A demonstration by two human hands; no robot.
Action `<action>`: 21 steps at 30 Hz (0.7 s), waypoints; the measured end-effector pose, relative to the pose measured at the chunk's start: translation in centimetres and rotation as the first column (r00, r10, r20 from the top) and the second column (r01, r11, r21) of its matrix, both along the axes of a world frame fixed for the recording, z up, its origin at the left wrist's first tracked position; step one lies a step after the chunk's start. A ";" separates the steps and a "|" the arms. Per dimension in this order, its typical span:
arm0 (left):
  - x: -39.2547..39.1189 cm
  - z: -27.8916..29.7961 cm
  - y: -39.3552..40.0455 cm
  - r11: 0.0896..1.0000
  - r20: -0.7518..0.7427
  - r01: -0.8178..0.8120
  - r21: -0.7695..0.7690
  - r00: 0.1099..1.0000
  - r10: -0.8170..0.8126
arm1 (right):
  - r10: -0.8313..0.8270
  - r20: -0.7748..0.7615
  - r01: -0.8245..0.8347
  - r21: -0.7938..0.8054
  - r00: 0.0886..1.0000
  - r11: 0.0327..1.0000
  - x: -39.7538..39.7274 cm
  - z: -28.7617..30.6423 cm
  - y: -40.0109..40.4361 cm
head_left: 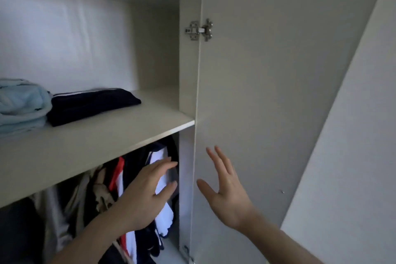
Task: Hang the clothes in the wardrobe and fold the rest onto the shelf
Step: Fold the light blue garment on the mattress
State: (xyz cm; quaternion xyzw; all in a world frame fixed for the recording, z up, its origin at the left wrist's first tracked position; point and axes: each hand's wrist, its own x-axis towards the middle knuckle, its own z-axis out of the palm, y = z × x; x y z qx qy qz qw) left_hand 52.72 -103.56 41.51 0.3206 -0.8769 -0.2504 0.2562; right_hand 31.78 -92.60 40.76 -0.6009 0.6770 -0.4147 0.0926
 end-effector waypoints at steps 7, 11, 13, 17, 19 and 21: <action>-14.1 -5.0 21.5 0.899 0.047 0.433 0.058 0.899 -0.436 | -0.447 0.046 0.433 0.181 0.893 0.883 -8.4 -4.7 30.1; -21.2 -6.8 34.2 0.771 0.076 0.629 0.097 0.768 -0.636 | -0.678 0.081 0.642 0.255 0.731 0.723 -9.8 -6.9 47.0; -24.0 -7.6 40.4 0.686 0.087 0.719 0.115 0.681 -0.728 | -0.771 0.108 0.725 0.280 0.628 0.629 -9.6 -7.9 54.7; -28.3 -8.8 51.8 0.493 0.118 0.862 0.117 0.481 -0.869 | -0.904 0.131 0.848 0.311 0.408 0.428 -7.9 -9.0 67.7; -30.3 -9.1 57.3 0.392 0.138 0.912 0.119 0.376 -0.916 | -0.944 0.135 0.890 0.317 0.300 0.328 -6.8 -9.3 73.3; -31.9 -8.9 61.6 0.309 0.155 0.942 0.128 0.289 -0.945 | -0.969 0.135 0.915 0.327 0.205 0.239 -6.0 -9.7 77.5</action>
